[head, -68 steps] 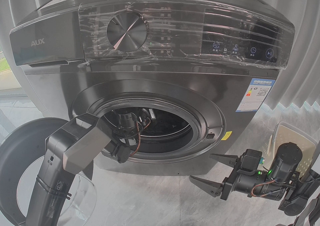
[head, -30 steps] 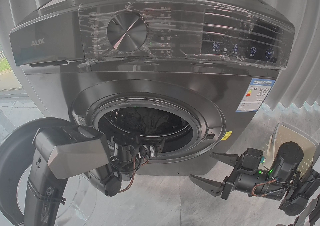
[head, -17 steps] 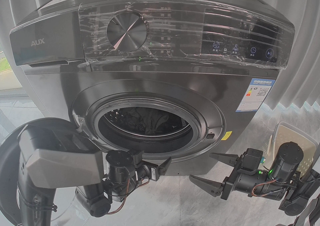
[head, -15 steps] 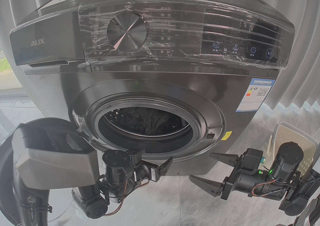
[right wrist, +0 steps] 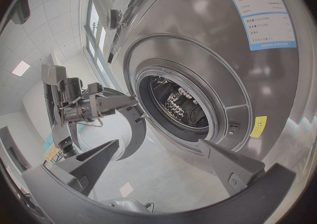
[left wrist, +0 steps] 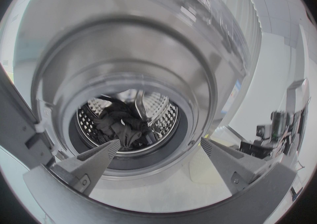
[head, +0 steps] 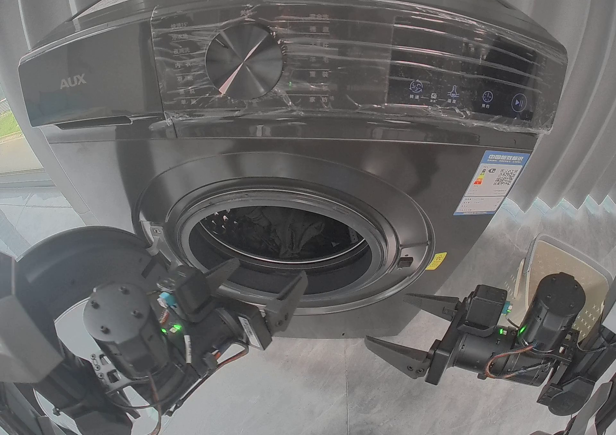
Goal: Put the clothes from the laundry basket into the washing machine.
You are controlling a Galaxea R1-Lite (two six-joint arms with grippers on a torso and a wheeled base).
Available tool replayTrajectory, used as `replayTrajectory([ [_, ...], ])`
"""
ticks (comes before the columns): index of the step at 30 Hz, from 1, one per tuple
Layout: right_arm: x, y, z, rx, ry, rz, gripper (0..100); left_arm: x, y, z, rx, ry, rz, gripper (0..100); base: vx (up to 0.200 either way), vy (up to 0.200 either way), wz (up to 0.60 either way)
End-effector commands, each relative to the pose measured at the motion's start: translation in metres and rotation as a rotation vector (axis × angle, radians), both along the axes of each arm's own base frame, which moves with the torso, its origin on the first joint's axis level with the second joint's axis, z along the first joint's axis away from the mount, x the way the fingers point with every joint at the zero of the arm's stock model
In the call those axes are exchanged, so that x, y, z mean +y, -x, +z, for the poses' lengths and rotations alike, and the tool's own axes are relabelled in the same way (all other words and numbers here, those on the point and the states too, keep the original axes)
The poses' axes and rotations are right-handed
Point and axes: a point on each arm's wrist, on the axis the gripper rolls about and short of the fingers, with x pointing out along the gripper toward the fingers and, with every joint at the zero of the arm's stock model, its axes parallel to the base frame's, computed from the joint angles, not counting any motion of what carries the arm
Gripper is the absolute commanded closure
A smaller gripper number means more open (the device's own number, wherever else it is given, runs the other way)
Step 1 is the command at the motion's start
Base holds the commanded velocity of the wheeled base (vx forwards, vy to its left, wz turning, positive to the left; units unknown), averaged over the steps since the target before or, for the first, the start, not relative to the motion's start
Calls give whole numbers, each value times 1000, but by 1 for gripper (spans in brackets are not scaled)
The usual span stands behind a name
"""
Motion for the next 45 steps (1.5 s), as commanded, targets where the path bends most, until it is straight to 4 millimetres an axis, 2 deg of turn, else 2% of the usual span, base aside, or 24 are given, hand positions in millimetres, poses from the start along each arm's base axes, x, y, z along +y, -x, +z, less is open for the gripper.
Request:
replayTrajectory([
  [1, 1, 1, 0, 1, -2, 7, 0, 21, 21, 24, -49, 80, 26, 0, 0, 0, 0],
  [5, 3, 3, 0, 2, -3, 16, 0, 31, 29, 13, -10, 34, 52, 0, 0, 0, 0],
  [8, 3, 3, 1, -2, -6, 16, 0, 33, 29, 12, -10, 27, 110, 0, 0, 0, 0],
  [12, -1, 6, 12, -39, -36, 11, 0, 44, 27, 8, -5, -10, 188, 0, 0, 0, 0],
  [17, -9, 11, 27, -93, -77, -3, 0, 62, 36, -2, 42, -56, 230, 0, 0, 0, 0],
  [25, -21, 11, 40, -140, -113, -72, 0, 70, 38, 5, 15, -32, 270, 0, 0, 0, 0],
  [30, -44, 16, 56, -218, -150, -150, 0, 71, 39, 6, 8, -37, 312, 0, -160, 0, 0],
  [32, -47, 19, 56, -220, -150, -154, 0, 71, 39, 6, 6, -38, 312, 0, -200, 0, 0],
  [34, -61, 31, 56, -225, -150, -182, 0, 71, 39, 6, 6, -39, 312, 0, -200, 0, 0],
  [38, -76, 41, 57, -244, -160, -222, 0, 71, 40, 8, -1, -33, 311, 0, -50, 0, 0],
  [45, -98, 47, 72, -341, -200, -334, 0, 84, 54, 29, -95, 17, 310, 0, 0, 0, 0],
])
